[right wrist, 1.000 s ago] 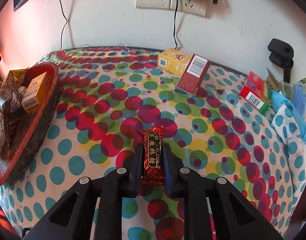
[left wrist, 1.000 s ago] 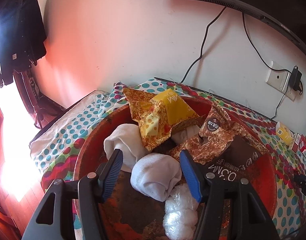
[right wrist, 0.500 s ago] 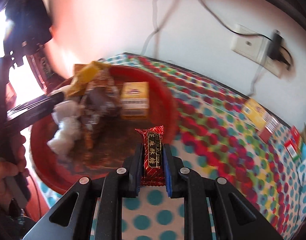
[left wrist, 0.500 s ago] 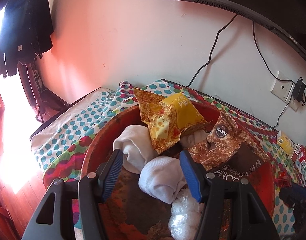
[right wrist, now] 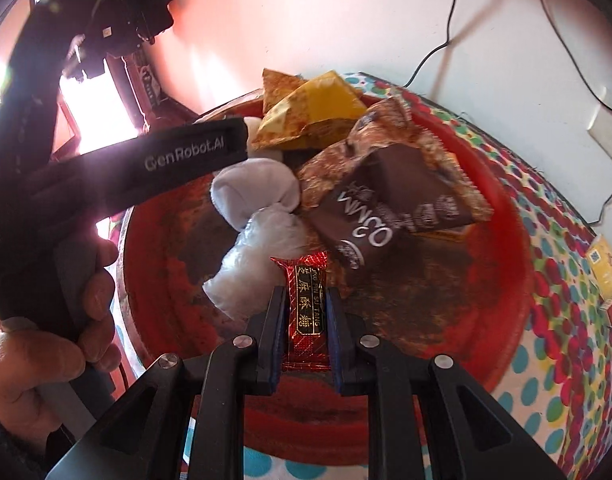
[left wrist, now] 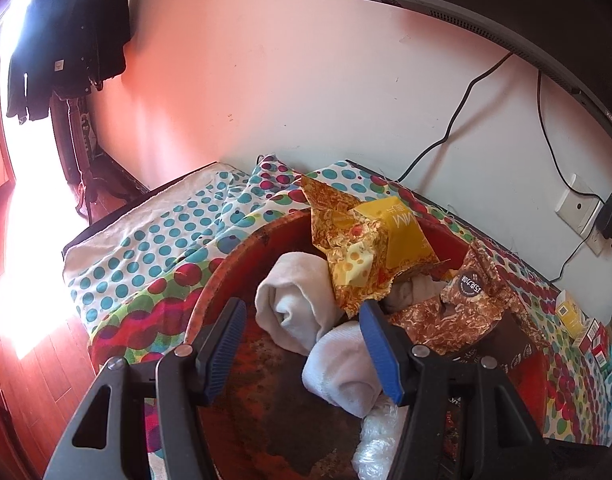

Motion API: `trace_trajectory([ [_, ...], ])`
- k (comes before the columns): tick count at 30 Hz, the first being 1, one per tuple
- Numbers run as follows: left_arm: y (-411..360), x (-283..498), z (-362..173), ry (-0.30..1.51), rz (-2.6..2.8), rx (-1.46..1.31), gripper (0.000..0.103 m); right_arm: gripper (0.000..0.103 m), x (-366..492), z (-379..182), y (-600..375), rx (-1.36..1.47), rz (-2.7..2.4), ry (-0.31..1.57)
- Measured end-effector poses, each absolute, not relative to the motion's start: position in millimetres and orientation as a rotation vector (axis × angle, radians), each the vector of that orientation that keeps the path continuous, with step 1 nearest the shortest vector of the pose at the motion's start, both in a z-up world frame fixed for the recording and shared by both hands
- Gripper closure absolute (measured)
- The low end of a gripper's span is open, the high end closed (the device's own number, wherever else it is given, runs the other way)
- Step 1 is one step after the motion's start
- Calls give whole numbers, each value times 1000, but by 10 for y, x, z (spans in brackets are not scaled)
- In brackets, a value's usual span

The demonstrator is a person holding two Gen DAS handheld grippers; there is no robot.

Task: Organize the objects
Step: 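Carry the red candy bar with the right tool over the red tray, then lower the red candy bar into the tray and open the right tool, then grasp the dark red box with the right tool and lift it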

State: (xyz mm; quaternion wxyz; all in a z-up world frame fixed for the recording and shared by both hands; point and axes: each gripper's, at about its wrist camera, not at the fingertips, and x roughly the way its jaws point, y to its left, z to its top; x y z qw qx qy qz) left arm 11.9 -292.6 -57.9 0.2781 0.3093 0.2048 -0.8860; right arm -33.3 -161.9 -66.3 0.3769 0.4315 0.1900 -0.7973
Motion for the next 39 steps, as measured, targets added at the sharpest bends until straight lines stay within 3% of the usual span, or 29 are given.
trace_trajectory([
  [7, -2925, 106, -597, 549, -2375, 839, 42, 83, -397, -746, -1667, 1121, -2011, 469],
  [10, -2918, 106, -591, 538, -2374, 837, 42, 50, -421, -650, -1507, 1071, -2046, 418],
  [11, -2920, 106, -591, 539, -2375, 836, 42, 48, -424, -593, -1426, 1047, -2072, 404],
  [15, -2927, 109, -596, 549, -2367, 839, 42, 48, -611, -403, -1042, 1004, -2203, 375],
  [18, -2905, 108, -594, 540, -2371, 841, 42, 41, -1035, -341, -642, 1030, -2351, 302],
  [28, -2817, 62, -594, 483, -2389, 851, 42, 40, -2336, -540, 582, 1196, -2774, 47],
  [34, -2754, 15, -612, 434, -2404, 865, 42, 34, -2705, -715, 666, 1271, -2816, -63],
  [39, -2690, -15, -625, 386, -2416, 876, 42, 34, -2901, -860, 527, 1321, -2825, -15],
])
